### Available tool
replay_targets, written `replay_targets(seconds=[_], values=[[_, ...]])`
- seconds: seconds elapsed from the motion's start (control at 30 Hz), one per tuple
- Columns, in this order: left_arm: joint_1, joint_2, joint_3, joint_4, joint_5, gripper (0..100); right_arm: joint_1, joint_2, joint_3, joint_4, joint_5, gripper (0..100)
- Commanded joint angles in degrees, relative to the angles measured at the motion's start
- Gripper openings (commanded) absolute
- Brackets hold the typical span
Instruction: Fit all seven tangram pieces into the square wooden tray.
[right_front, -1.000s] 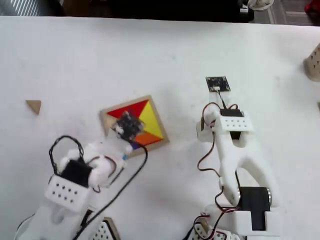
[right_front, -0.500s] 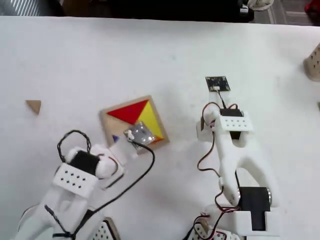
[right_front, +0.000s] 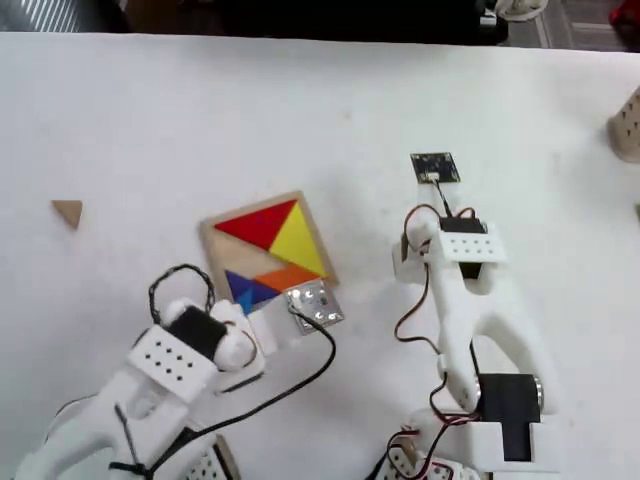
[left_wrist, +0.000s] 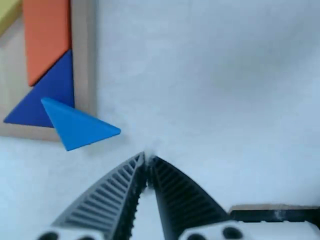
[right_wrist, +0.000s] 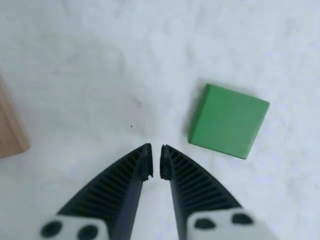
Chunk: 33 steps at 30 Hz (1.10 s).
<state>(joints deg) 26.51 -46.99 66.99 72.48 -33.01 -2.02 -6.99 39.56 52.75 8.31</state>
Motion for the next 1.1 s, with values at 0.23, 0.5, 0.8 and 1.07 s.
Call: replay_targets(seconds=[0.23,0.5,0.8,1.07], values=[[-4.7,5.4,-3.8,-1.4,0.7,2,0.1,-0.1,-2.6,-0.7,1.1,3.8],[-4.6,14.4,-5.9,-4.2,1.1,2,0.1,-0.1,-2.6,-0.7,1.1,3.8],[-4.6,25.9,-10.5,-9.5,1.3,2,0.1,-0.1,-2.5,-0.7,1.1,3.8],[-5.1,26.4,-12.4,-19.2,8.9,2,0.1,-0.1,-2.5,-0.5,1.1,3.8]])
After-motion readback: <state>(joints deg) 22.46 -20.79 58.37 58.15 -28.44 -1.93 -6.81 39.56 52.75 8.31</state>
